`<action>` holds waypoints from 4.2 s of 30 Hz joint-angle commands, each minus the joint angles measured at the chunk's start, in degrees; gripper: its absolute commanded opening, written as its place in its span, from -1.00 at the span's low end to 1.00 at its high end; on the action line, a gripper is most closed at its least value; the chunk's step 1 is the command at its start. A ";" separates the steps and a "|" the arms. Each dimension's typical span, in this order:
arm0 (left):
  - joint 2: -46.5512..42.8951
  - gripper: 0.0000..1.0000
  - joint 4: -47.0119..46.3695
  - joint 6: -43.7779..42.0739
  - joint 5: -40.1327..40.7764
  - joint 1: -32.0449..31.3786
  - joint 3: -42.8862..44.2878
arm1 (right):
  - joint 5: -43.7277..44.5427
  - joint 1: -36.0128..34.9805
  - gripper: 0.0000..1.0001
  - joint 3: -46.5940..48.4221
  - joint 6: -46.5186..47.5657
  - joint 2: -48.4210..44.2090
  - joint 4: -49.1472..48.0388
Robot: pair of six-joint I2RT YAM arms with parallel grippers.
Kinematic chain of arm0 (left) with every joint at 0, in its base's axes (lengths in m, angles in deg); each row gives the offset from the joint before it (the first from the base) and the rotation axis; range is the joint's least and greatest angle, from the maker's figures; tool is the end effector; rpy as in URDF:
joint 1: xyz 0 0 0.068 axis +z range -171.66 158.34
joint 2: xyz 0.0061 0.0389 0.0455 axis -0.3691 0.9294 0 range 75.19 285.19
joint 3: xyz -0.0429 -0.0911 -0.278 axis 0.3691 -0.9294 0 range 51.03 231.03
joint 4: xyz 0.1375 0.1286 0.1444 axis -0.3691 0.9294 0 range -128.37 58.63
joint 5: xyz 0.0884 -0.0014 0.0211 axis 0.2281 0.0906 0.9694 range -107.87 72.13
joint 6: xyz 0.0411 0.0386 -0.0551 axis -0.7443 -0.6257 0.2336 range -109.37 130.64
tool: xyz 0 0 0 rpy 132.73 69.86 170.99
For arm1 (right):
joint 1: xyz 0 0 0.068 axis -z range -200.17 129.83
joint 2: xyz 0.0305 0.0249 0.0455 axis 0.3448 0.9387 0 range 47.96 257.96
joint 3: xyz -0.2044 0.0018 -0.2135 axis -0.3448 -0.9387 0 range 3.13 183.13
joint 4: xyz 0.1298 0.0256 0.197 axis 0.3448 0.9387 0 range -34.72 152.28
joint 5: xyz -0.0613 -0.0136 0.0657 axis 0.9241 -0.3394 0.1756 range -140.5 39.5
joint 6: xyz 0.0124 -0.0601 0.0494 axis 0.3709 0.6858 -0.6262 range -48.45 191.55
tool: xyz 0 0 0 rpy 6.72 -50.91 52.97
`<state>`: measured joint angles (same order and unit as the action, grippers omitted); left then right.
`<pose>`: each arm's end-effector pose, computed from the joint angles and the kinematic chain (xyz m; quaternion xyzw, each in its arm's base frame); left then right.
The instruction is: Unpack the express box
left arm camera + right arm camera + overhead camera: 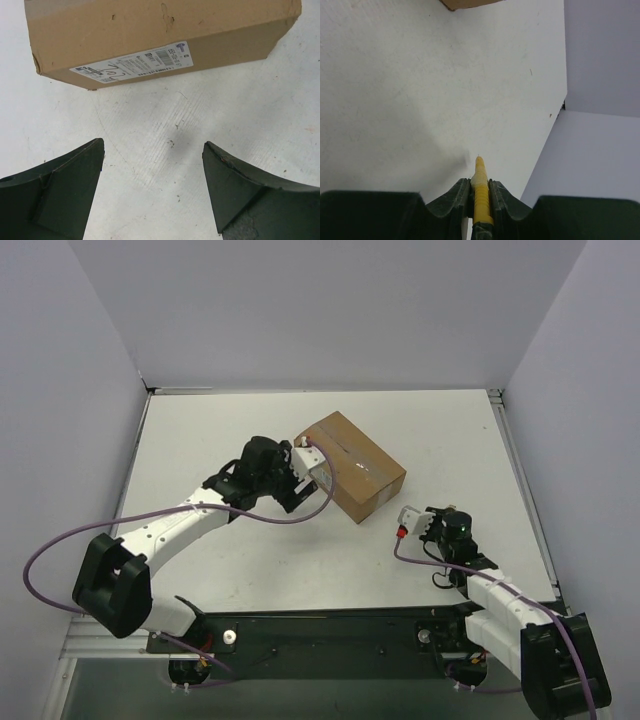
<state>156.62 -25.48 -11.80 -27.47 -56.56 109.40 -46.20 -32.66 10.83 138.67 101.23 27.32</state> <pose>0.2526 -0.1902 0.2847 0.4592 0.7606 -0.1233 0.4420 0.1759 0.0337 0.1867 -0.4992 0.6337 -0.2977 0.5105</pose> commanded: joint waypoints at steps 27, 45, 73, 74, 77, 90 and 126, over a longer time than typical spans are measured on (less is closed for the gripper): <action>-1.62 0.80 -5.94 -2.70 2.58 2.55 -2.38 | -23.52 -12.38 1.00 28.14 -49.00 -2.04 54.84; 1.89 -0.05 -6.82 14.88 -9.97 10.90 3.50 | -24.15 6.05 -0.25 82.17 -59.38 42.24 50.56; 8.39 -0.10 1.54 18.21 -20.61 14.59 14.05 | -23.20 -2.28 -0.65 61.11 -63.77 37.62 45.02; 8.83 -0.13 0.57 19.17 -24.37 14.50 14.49 | -23.37 -2.27 -0.58 61.98 -63.86 37.17 45.02; 12.52 -0.18 -3.38 24.35 -30.71 14.33 17.03 | -25.73 -2.71 -0.23 66.64 -63.34 36.81 44.75; 28.86 -0.19 -12.98 36.23 -30.66 13.45 18.27 | -18.98 -11.76 0.67 72.19 -62.37 42.96 41.59; 35.11 -0.43 -8.14 38.61 -25.90 14.86 17.39 | 3.70 -27.23 0.97 72.90 -46.02 56.85 36.75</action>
<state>187.00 -39.08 28.48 -58.64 -41.91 127.19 -39.43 -57.10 86.02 92.02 156.77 59.40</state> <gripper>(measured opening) 0.286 0.985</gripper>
